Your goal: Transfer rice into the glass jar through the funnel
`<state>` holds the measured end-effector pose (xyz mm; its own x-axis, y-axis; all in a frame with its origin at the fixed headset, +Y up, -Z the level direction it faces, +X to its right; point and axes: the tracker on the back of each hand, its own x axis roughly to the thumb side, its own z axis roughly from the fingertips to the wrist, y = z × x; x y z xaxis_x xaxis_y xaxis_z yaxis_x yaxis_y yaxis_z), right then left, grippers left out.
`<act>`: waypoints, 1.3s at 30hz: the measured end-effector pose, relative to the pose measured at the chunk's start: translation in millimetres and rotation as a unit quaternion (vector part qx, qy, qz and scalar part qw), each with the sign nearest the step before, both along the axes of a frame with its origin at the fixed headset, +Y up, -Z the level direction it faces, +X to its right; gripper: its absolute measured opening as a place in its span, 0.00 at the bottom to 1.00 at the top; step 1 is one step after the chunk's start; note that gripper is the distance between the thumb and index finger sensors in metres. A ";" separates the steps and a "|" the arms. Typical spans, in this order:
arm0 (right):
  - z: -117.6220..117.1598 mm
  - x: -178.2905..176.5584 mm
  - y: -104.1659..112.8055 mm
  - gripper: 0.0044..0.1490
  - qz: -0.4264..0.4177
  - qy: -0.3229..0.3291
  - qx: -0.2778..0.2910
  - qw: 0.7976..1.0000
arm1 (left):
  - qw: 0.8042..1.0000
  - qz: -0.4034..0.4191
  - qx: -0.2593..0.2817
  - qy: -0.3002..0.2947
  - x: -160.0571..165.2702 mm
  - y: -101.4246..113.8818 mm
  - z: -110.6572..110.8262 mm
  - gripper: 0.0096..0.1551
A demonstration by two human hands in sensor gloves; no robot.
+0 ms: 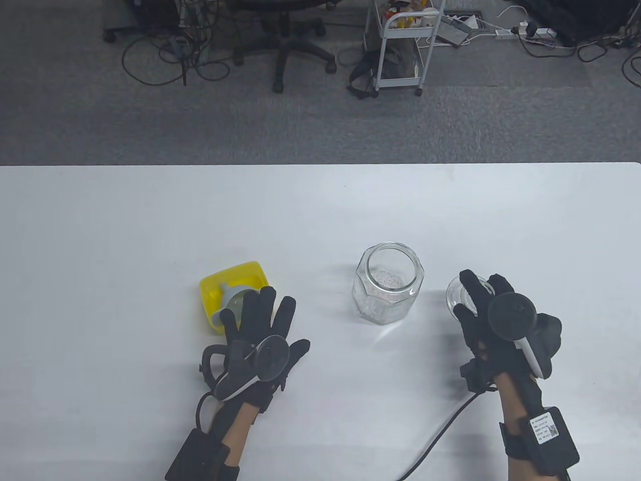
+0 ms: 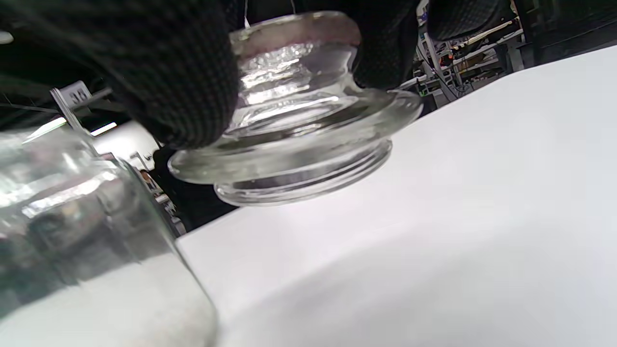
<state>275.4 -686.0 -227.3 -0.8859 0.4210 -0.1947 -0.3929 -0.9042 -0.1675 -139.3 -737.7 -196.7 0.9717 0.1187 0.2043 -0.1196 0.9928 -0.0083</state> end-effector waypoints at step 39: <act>-58.7 -140.6 62.5 0.41 0.095 0.131 -0.062 0.985 | 1.000 0.007 -0.009 -0.012 6.6 -2.0 2.0 0.51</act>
<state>134.8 -623.5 -285.9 -0.9731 0.2299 0.0121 -0.2294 -0.9728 0.0329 -132.7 -739.7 -194.8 0.9646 0.1369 0.2254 -0.1339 0.9906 -0.0286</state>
